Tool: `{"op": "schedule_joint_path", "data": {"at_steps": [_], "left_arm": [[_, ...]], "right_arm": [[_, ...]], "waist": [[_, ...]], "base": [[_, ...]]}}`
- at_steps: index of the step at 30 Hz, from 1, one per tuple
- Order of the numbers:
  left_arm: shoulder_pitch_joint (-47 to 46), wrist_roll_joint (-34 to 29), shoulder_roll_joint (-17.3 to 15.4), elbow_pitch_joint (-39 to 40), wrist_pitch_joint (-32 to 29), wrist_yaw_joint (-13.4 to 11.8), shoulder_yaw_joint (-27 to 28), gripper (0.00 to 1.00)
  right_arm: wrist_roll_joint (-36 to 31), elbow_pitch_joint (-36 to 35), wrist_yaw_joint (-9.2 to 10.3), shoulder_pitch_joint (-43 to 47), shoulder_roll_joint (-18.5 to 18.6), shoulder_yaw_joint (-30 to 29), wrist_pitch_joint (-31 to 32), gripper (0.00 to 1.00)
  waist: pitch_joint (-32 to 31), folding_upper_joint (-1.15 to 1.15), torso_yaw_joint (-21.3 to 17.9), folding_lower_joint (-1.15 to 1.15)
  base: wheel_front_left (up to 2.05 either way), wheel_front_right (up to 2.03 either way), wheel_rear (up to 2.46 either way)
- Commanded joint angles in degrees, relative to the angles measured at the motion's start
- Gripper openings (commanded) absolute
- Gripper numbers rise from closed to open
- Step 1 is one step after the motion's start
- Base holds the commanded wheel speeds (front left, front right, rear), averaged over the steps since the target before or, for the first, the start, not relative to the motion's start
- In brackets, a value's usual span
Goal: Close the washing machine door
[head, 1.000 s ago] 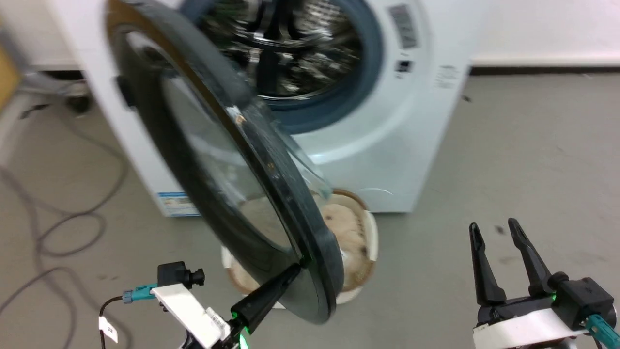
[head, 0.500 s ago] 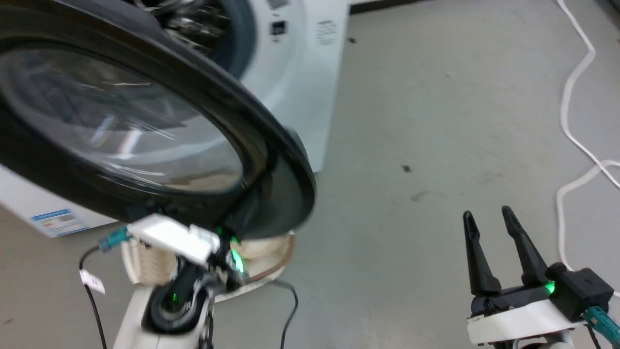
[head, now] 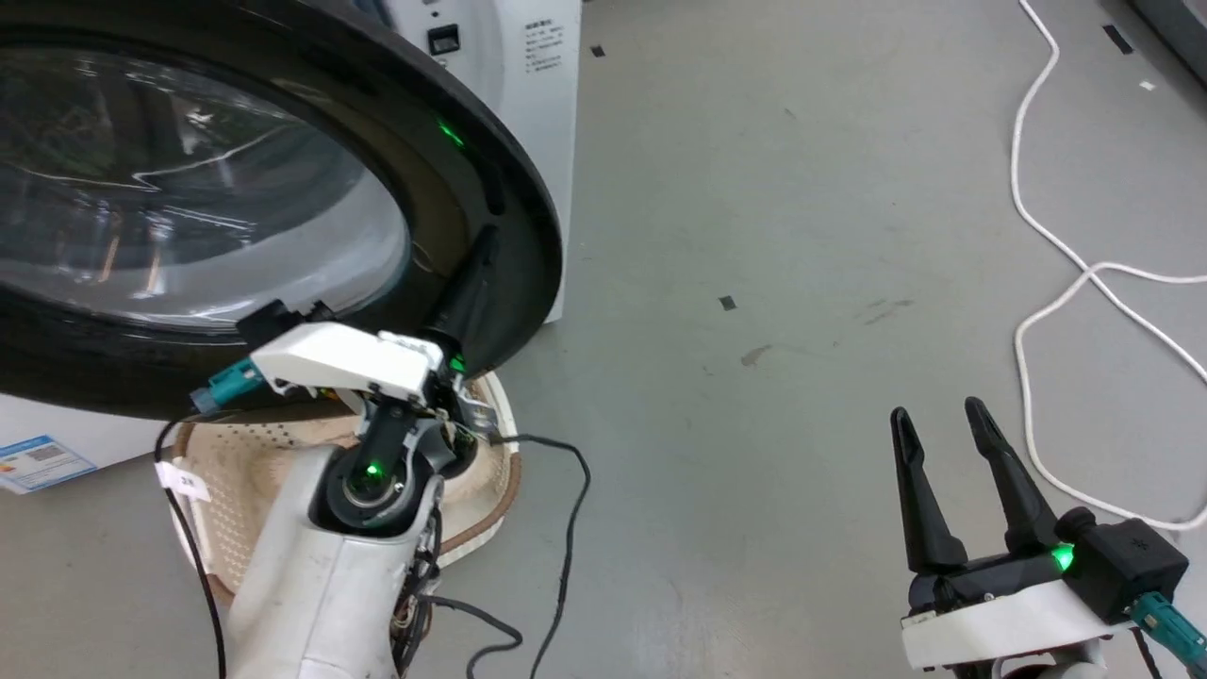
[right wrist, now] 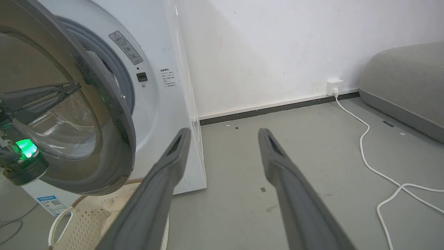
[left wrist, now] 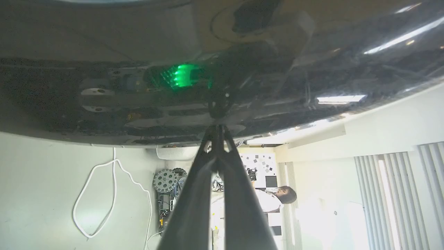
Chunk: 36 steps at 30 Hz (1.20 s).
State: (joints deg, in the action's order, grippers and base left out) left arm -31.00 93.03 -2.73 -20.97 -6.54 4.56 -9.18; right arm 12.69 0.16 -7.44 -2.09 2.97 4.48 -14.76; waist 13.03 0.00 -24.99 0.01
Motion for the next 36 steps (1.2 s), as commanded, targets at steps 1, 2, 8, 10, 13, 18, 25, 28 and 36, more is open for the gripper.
{"op": "schedule_joint_path", "data": {"at_steps": [1,2,8,10,13,18,25,28,36], "left_arm": [[0.0,-0.1,-0.1,-0.8,-0.1,0.9,-0.7,0.00],[0.4,-0.4,-0.2,-1.0,-0.1,1.3,-1.1,0.00],[5.8,-6.7,-2.4,2.0,0.3,2.7,-5.7,0.00],[8.3,-10.9,-4.4,4.2,1.1,2.8,-8.1,0.00],[11.6,-18.9,-8.6,8.0,3.6,2.9,-12.1,0.00],[15.6,-35.1,-16.4,11.7,12.5,2.5,-15.7,0.00],[22.2,-47.7,-19.5,16.2,21.1,-3.2,-11.7,0.00],[25.0,-51.8,-17.3,19.5,21.5,-4.9,-7.0,0.00],[32.7,-67.1,-11.6,21.7,21.5,-6.9,-0.8,1.00]], "right_arm": [[0.0,-0.2,-0.05,-0.4,-0.1,-0.2,-0.2,1.00],[-0.1,-0.2,-0.05,-0.3,-0.1,-0.2,-0.2,1.00],[-1.4,-0.5,-0.05,0.5,-0.1,-1.2,-0.2,1.00],[-1.7,-0.6,-0.05,0.8,-0.1,-1.5,-0.2,1.00],[-2.2,-0.6,-0.05,1.2,-0.1,-2.0,-0.2,1.00],[-3.0,-0.4,-0.05,1.9,-0.1,-2.5,-0.2,1.00],[-3.6,-0.2,-0.05,2.8,-0.1,-2.7,-0.2,1.00],[-4.1,-0.2,-0.05,3.3,-0.1,-2.5,-0.2,1.00],[-4.8,0.3,-0.05,5.0,0.1,-1.5,-0.2,1.00]], "waist": [[-0.9,0.00,1.2,-0.01],[-1.2,0.00,1.7,-0.01],[-4.2,0.00,6.2,-0.01],[-5.1,0.00,8.1,-0.01],[-6.5,0.00,11.0,-0.01],[-8.5,0.00,15.4,-0.01],[-10.4,0.00,20.1,-0.01],[-10.8,0.00,22.0,-0.01],[-11.2,0.00,24.3,-0.01]], "base": [[0.00,0.00,0.00],[0.00,0.00,0.00],[0.00,0.00,0.00],[0.00,0.00,0.00],[0.00,0.00,0.00],[0.00,0.00,0.00],[0.00,0.00,0.00],[0.00,0.00,0.00],[0.00,0.00,0.00]]}}
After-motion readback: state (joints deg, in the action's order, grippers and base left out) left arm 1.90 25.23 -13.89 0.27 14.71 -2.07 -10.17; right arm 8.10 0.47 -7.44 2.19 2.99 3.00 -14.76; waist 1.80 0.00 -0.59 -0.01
